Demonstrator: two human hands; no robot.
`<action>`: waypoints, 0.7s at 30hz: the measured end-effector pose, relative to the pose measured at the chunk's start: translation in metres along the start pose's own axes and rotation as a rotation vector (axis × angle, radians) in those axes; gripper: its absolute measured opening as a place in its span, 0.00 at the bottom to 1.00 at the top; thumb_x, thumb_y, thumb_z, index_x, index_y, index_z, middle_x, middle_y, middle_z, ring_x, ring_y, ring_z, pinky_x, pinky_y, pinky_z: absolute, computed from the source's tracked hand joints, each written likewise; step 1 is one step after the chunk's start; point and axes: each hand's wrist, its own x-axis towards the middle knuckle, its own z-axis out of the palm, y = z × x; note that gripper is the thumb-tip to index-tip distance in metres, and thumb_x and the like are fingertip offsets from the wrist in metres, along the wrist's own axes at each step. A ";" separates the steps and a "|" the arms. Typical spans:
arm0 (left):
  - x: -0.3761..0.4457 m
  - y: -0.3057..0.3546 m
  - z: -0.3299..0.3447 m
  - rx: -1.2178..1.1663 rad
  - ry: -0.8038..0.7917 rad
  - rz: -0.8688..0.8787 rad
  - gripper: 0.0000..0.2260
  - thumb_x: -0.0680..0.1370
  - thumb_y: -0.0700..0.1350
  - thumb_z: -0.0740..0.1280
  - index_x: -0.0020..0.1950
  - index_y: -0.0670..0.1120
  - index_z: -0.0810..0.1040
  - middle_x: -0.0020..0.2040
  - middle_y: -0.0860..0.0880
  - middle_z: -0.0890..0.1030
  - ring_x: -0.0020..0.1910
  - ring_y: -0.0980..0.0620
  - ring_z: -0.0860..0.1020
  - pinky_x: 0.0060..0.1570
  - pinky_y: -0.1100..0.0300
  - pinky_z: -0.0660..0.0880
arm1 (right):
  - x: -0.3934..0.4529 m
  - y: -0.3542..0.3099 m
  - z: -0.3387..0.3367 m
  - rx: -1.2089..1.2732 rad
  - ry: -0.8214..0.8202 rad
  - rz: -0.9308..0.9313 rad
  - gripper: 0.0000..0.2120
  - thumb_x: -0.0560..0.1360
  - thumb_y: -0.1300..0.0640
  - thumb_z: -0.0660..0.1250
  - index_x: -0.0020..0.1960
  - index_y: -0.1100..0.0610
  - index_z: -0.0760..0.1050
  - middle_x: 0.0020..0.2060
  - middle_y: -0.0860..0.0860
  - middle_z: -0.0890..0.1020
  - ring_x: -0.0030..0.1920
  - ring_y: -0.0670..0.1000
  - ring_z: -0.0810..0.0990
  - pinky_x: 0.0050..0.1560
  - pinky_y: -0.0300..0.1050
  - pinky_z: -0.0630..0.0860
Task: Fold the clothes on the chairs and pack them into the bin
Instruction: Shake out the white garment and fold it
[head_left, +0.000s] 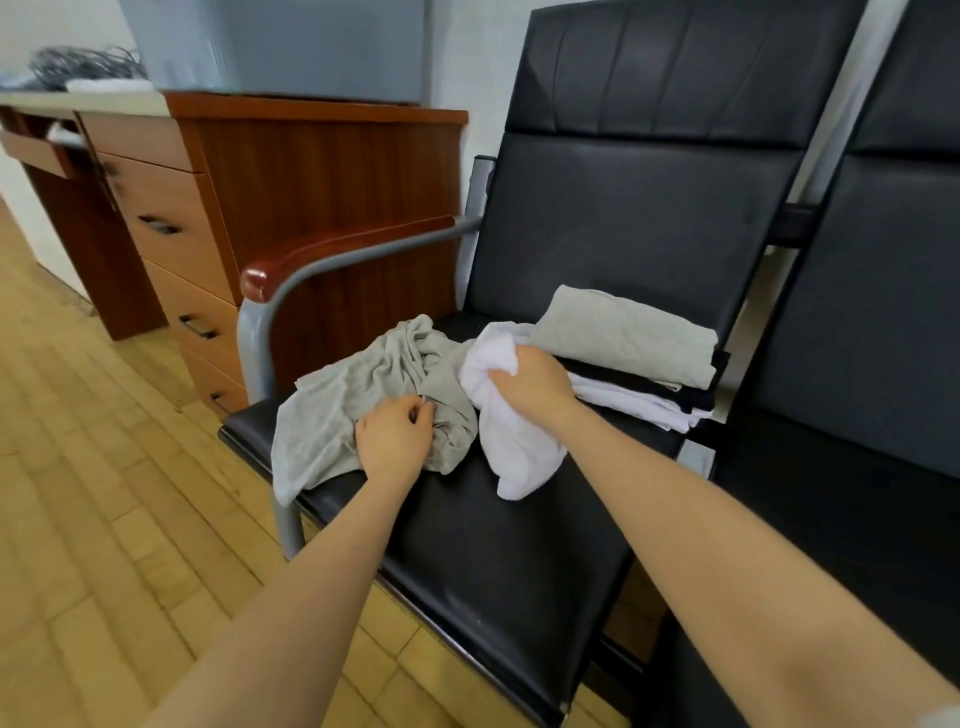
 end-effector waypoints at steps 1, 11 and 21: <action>0.000 0.002 0.000 -0.023 -0.004 -0.010 0.16 0.80 0.53 0.59 0.36 0.46 0.74 0.32 0.47 0.77 0.35 0.47 0.76 0.50 0.53 0.72 | 0.007 -0.003 -0.008 0.017 0.064 -0.035 0.17 0.80 0.51 0.59 0.63 0.59 0.74 0.57 0.57 0.79 0.58 0.58 0.78 0.58 0.51 0.74; 0.009 0.038 0.009 -0.401 -0.338 -0.154 0.13 0.81 0.51 0.59 0.47 0.44 0.77 0.41 0.47 0.79 0.41 0.48 0.77 0.43 0.53 0.75 | -0.002 -0.052 -0.125 0.365 0.476 -0.205 0.15 0.79 0.51 0.62 0.63 0.56 0.73 0.48 0.49 0.73 0.45 0.46 0.72 0.39 0.32 0.65; -0.024 0.140 -0.001 -0.954 -0.196 -0.296 0.15 0.83 0.47 0.55 0.39 0.47 0.75 0.38 0.48 0.77 0.41 0.50 0.75 0.40 0.60 0.71 | -0.097 -0.017 -0.245 0.571 0.683 -0.191 0.11 0.78 0.53 0.65 0.50 0.36 0.72 0.44 0.31 0.76 0.44 0.23 0.74 0.43 0.20 0.69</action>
